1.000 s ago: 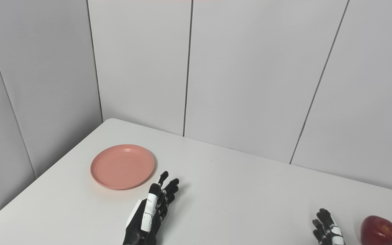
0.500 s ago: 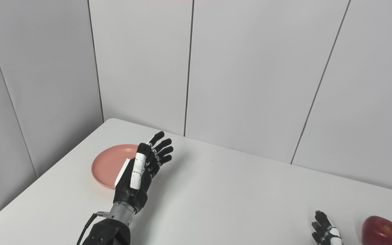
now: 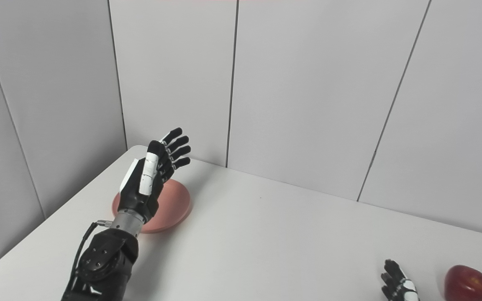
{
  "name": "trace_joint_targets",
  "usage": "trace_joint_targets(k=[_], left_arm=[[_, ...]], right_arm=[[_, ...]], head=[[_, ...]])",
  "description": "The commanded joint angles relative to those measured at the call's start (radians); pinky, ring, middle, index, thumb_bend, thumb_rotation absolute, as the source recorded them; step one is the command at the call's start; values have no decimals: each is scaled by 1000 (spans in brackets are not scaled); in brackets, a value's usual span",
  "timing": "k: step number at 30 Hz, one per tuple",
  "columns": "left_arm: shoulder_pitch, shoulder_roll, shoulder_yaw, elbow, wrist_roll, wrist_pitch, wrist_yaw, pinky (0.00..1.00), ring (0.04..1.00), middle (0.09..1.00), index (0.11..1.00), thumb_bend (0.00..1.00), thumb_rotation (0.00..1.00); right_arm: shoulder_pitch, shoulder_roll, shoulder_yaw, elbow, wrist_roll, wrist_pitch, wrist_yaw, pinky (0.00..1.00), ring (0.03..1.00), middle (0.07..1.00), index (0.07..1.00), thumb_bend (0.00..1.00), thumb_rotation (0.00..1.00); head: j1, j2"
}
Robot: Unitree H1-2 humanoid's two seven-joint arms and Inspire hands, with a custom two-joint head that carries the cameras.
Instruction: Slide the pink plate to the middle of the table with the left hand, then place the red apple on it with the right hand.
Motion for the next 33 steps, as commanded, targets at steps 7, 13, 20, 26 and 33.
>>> trace_joint_targets(k=[7,13,20,26,33], left_arm=[[-104,92,51,27,-10,19,-9,798,861,876,888,1000,981],[-136,126,96,93,-19,2,-8,792,857,872,868,1000,965],[-164,164,122,212,-26,-59,-29,786,856,874,875,975,957],[-182,183,129,305,-14,-97,-16,803,850,870,884,969,961],[-217,186,163,436,-24,-141,2,822,851,852,888,990,943]], right_arm=[[29,19,6,31,22,-14,18,1000,957,953,900,621,1000],[33,19,6,25,28,-7,25,1000,960,953,903,667,1000],[34,19,10,25,22,-3,25,1000,966,955,897,680,1000],[33,24,9,26,22,-6,20,1000,960,950,891,683,1000],[35,24,10,19,24,2,21,1000,957,948,889,695,1000]], head=[[1,1],[1,5],[-2,6],[-5,6],[-9,9]])
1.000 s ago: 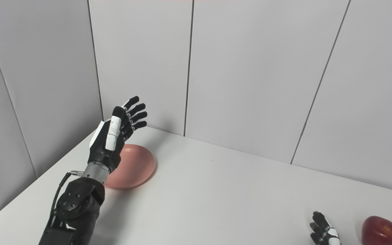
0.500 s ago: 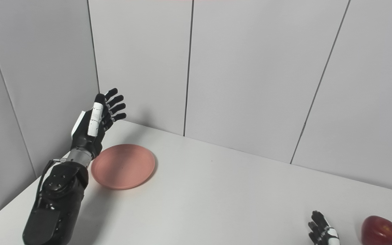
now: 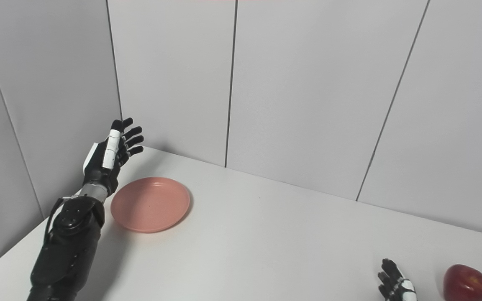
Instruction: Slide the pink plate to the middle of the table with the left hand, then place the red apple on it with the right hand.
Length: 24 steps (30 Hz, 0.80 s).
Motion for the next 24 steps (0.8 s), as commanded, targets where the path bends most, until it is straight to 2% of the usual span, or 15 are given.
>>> trace_joint_targets(k=[1,12,16,20,24], left_arm=[[-72,39,17,18,-12,-61,8,831,850,851,883,989,939],[-127,67,50,252,-43,-174,-14,845,798,824,865,984,929],[-138,87,44,313,-38,-205,-15,840,801,829,863,968,938],[-148,102,40,362,-34,-224,-4,789,812,830,856,974,929],[-149,117,44,403,-45,-240,-16,814,840,841,869,956,918]], right_arm=[[29,25,11,20,12,3,6,1000,952,945,886,705,1000],[35,26,11,11,13,7,4,1000,954,949,887,708,1000],[35,26,10,13,17,7,6,1000,956,947,883,705,1000],[34,26,10,14,13,6,3,1000,951,943,878,696,1000],[36,22,12,15,10,3,6,1000,951,943,880,693,1000]], head=[[-3,2],[-4,6],[-4,6],[-4,6],[-6,8]])
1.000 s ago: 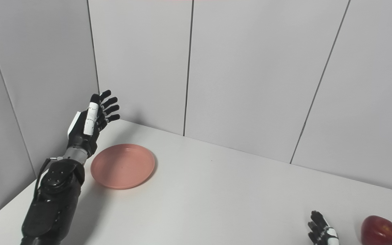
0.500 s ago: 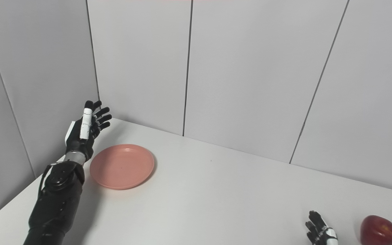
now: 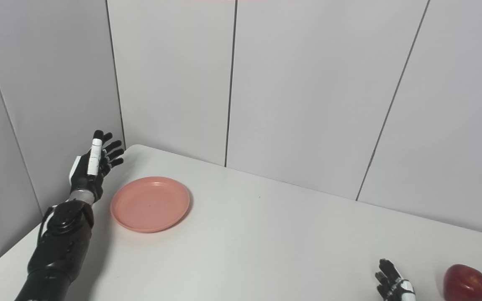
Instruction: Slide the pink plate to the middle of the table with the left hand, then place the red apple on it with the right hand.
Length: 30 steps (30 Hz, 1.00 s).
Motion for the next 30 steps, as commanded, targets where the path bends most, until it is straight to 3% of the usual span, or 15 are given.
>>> trace_joint_targets(k=[1,12,20,24,30], left_arm=[[-63,45,-1,-9,-5,-41,-7,822,846,844,872,954,917],[-56,68,0,29,-4,-43,0,798,829,819,872,909,920],[-63,66,-8,144,-3,-88,-9,845,836,828,870,926,918],[-79,71,-16,248,-5,-137,-28,867,869,854,896,918,930],[-79,63,-34,303,-7,-195,-50,858,859,856,901,936,922]], right_arm=[[30,15,11,23,9,3,10,1000,951,944,880,692,1000],[31,10,11,20,11,11,12,1000,948,944,880,686,1000],[32,9,11,19,12,17,12,1000,942,936,874,685,1000],[35,11,11,9,10,26,7,1000,936,932,876,684,1000],[35,10,13,5,10,30,10,1000,940,937,876,685,1000]], head=[[0,2],[1,3],[-4,9],[-7,11],[-9,13]])
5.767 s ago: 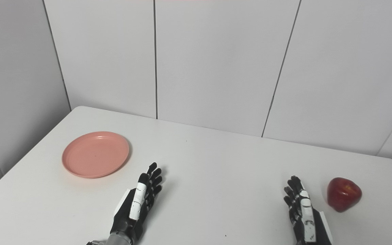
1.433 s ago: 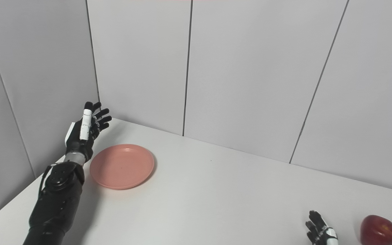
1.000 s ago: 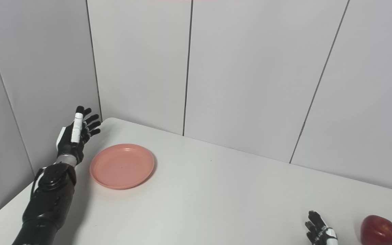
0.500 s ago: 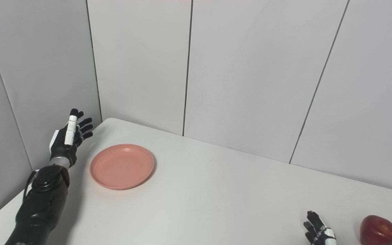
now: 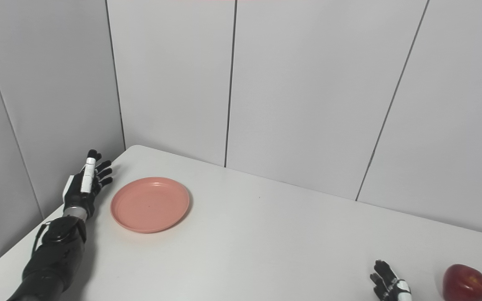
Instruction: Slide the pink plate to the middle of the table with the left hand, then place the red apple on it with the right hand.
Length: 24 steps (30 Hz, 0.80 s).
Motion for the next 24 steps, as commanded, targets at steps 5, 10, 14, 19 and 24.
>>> trace_joint_targets(k=[5,10,14,19,24], left_arm=[[-43,16,-21,-7,-2,-23,-22,866,874,877,920,972,926],[-45,8,-11,-14,-29,12,-29,882,882,892,943,894,925],[-48,3,-7,-5,-49,29,-31,857,877,888,938,855,927],[-36,-3,-13,-26,-66,37,-49,833,867,888,928,871,919],[-20,-15,-17,-78,-69,58,-48,809,852,877,921,896,903]], right_arm=[[31,13,12,11,7,13,7,1000,943,941,879,693,1000],[30,16,13,9,5,16,1,1000,945,944,877,691,1000],[31,17,13,8,10,19,3,1000,947,948,881,685,1000],[31,18,13,8,8,16,2,1000,941,942,871,684,1000],[31,17,14,8,6,16,1,1000,941,941,872,676,1000]], head=[[-1,1],[-5,2],[-6,6],[-8,8],[-8,8]])
